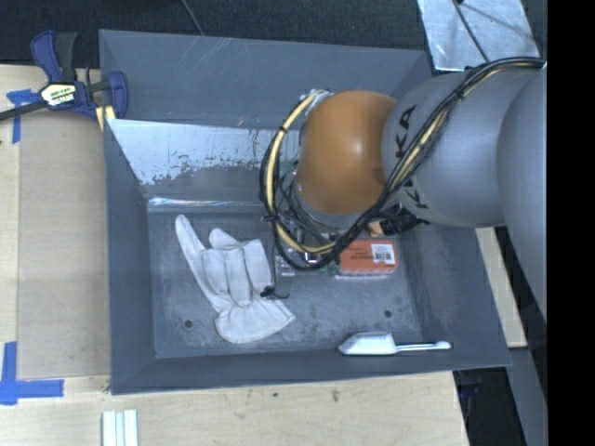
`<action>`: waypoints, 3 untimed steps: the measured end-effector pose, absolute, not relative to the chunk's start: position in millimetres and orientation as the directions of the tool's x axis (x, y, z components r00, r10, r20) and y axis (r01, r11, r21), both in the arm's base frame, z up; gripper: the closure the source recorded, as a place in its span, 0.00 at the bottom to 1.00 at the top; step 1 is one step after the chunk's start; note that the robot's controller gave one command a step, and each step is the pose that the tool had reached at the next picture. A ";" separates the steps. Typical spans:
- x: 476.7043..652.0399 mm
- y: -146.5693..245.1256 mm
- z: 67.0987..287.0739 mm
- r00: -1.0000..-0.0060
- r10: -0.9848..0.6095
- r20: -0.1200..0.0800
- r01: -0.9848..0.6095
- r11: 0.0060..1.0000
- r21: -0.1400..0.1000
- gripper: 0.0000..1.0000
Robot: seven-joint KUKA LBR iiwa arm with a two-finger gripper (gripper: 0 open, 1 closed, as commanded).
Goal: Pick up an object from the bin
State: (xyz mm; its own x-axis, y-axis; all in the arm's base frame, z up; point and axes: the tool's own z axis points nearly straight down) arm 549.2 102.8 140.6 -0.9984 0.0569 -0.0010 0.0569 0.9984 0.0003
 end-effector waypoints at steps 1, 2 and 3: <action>583.1 113.8 107.1 -0.987 -0.161 -0.006 -0.161 0.987 0.000 0.00; 579.2 95.8 76.7 -0.988 0.157 -0.005 0.157 0.988 0.001 1.00; 579.2 95.8 76.7 -0.987 0.158 -0.005 0.158 0.987 0.001 1.00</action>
Offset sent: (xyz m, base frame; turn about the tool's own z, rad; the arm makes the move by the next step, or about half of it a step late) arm 0.0286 -0.0066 -0.0651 0.1005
